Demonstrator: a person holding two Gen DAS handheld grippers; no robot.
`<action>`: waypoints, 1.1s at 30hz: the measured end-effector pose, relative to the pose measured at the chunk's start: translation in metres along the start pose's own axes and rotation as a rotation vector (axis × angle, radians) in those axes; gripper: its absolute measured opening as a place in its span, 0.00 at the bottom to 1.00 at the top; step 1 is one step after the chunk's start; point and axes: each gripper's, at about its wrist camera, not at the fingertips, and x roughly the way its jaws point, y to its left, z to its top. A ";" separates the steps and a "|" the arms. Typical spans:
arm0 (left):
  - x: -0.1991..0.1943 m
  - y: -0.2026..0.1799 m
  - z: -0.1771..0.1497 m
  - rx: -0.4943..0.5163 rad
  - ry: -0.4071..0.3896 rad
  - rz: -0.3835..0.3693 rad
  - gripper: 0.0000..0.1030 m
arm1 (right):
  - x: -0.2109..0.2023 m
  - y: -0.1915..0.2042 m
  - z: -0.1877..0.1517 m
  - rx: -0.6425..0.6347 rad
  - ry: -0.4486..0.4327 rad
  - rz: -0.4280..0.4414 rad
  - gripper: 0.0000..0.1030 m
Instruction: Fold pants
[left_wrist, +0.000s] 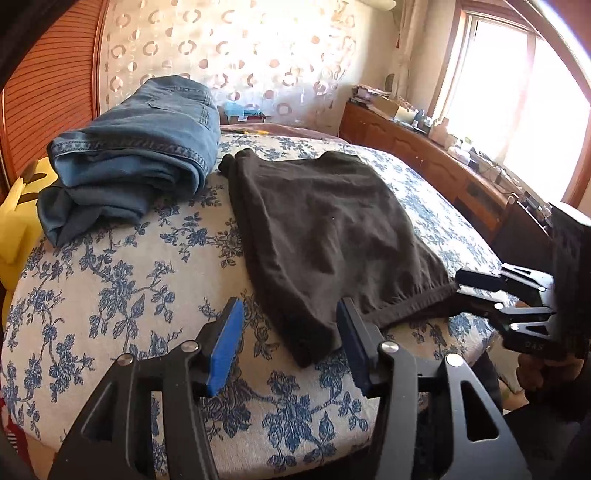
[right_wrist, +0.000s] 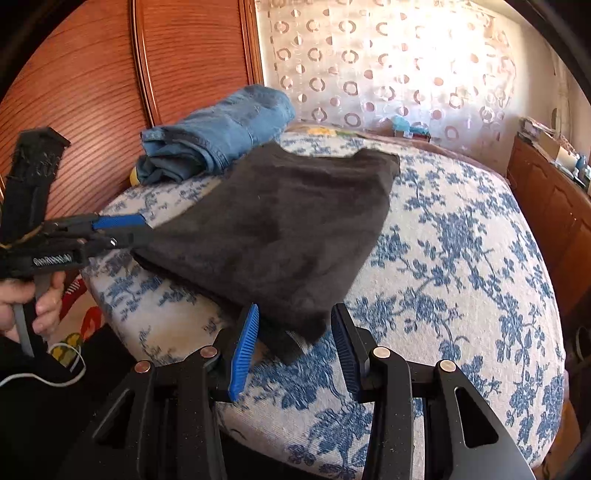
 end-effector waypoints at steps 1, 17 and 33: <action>0.004 -0.001 0.001 0.006 0.004 0.005 0.51 | -0.001 0.000 0.002 0.004 -0.014 -0.009 0.42; 0.011 -0.003 -0.016 0.018 0.040 -0.017 0.51 | 0.017 -0.002 -0.005 0.046 0.041 -0.039 0.42; 0.005 -0.009 -0.022 0.030 0.032 -0.061 0.25 | 0.014 -0.006 -0.008 0.064 0.040 0.028 0.16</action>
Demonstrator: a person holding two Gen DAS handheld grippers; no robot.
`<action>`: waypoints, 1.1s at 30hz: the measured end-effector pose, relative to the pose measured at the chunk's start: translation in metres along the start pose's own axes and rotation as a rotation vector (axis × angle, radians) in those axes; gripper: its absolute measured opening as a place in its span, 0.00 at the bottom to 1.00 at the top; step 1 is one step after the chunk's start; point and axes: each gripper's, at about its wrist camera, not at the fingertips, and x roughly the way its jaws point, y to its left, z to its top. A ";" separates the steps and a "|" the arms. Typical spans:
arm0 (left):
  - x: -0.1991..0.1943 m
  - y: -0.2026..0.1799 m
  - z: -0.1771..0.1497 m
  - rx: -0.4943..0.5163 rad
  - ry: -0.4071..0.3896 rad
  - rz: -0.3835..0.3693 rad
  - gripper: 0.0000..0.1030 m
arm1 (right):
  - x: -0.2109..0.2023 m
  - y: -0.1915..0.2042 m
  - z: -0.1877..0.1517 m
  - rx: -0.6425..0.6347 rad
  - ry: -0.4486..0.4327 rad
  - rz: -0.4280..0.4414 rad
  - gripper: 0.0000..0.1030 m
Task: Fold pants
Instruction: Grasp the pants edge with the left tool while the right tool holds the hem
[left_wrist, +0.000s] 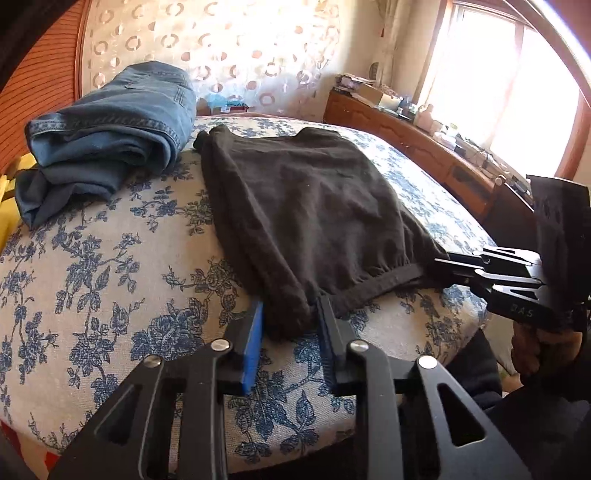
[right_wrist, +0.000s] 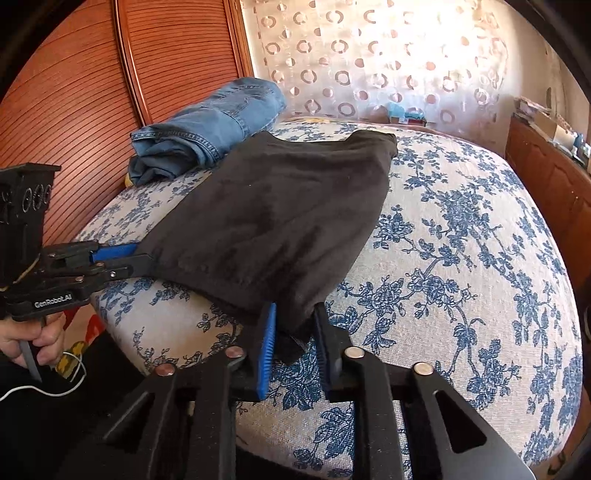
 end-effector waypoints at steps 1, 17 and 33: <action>0.000 0.000 0.000 0.001 0.000 -0.005 0.22 | 0.000 0.000 0.000 0.001 0.001 0.006 0.14; -0.044 0.010 0.035 -0.039 -0.115 -0.083 0.13 | -0.047 -0.004 0.041 -0.023 -0.107 0.066 0.09; 0.001 0.033 0.094 -0.008 -0.098 -0.030 0.13 | -0.007 -0.012 0.095 -0.022 -0.128 -0.019 0.09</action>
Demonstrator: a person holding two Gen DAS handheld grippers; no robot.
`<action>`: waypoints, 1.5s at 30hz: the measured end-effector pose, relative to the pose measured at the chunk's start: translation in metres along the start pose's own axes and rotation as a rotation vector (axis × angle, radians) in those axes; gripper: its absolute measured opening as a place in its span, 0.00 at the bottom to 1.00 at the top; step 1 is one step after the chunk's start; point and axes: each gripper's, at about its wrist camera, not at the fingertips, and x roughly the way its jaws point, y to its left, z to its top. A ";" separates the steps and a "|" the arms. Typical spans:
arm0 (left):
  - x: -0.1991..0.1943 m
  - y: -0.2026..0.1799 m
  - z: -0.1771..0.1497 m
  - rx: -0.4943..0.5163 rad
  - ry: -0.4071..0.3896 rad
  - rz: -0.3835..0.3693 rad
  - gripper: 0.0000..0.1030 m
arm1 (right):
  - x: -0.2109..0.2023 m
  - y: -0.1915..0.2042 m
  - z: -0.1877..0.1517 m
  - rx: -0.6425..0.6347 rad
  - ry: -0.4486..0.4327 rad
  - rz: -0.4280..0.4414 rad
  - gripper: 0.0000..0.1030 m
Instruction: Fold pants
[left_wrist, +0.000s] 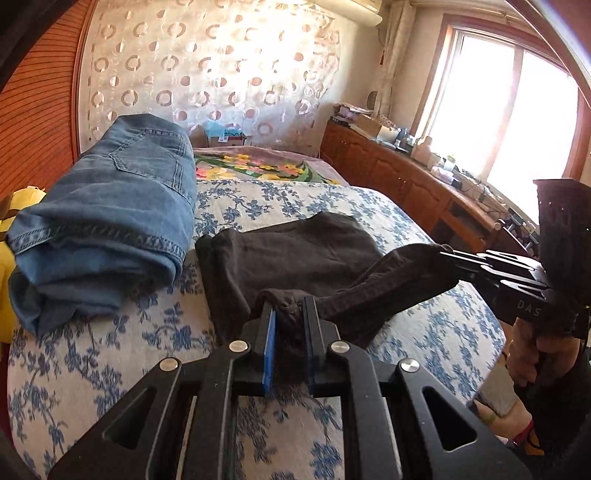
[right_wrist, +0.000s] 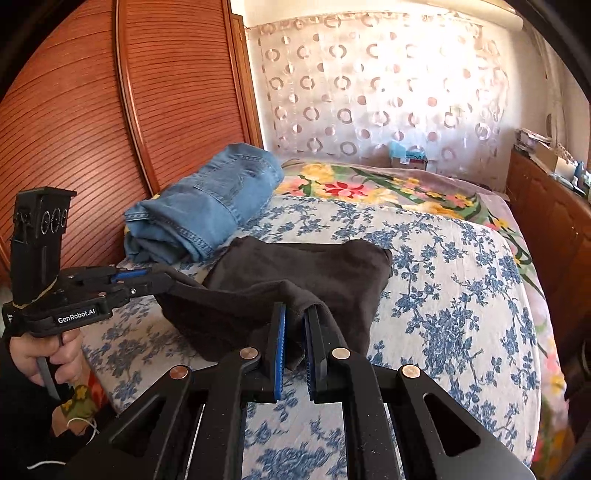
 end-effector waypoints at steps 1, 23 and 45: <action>0.001 0.001 0.002 0.004 0.001 0.005 0.13 | 0.005 -0.001 0.002 -0.002 0.002 -0.005 0.09; 0.055 0.013 0.054 0.036 0.013 0.090 0.13 | 0.067 -0.022 0.041 0.062 0.024 -0.057 0.09; 0.058 0.001 0.073 0.101 0.022 0.142 0.29 | 0.083 -0.032 0.056 0.072 0.017 -0.063 0.12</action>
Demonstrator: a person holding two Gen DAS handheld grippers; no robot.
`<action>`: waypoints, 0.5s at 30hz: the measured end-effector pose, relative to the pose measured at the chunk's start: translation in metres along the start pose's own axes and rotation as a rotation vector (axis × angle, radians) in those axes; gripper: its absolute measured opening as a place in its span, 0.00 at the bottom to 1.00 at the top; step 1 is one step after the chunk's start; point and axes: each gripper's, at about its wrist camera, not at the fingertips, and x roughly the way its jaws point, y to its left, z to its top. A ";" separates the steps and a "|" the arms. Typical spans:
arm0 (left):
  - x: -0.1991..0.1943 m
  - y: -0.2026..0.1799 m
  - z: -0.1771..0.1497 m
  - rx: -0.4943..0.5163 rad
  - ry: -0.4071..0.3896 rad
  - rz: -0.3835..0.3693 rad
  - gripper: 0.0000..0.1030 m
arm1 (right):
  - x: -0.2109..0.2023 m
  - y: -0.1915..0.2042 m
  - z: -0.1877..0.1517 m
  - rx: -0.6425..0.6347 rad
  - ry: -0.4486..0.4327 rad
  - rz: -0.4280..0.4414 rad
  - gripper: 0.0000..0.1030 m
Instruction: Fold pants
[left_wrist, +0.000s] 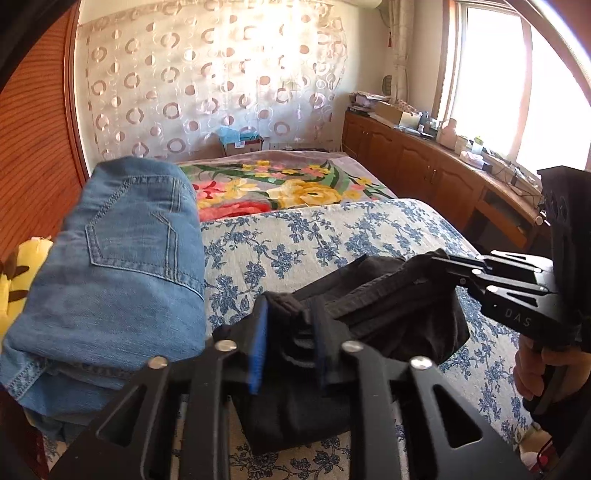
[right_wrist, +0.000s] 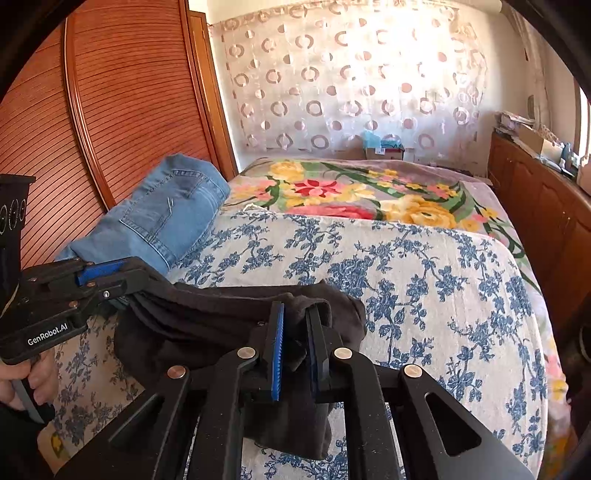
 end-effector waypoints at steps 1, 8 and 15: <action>-0.001 0.000 0.000 0.005 -0.003 -0.001 0.33 | -0.001 0.001 0.000 -0.004 -0.002 -0.002 0.15; -0.003 0.000 -0.006 0.028 -0.004 -0.007 0.51 | -0.002 0.003 -0.001 -0.043 0.003 -0.046 0.28; -0.001 0.003 -0.024 0.030 0.023 -0.009 0.51 | -0.004 -0.002 -0.010 -0.053 0.014 -0.016 0.37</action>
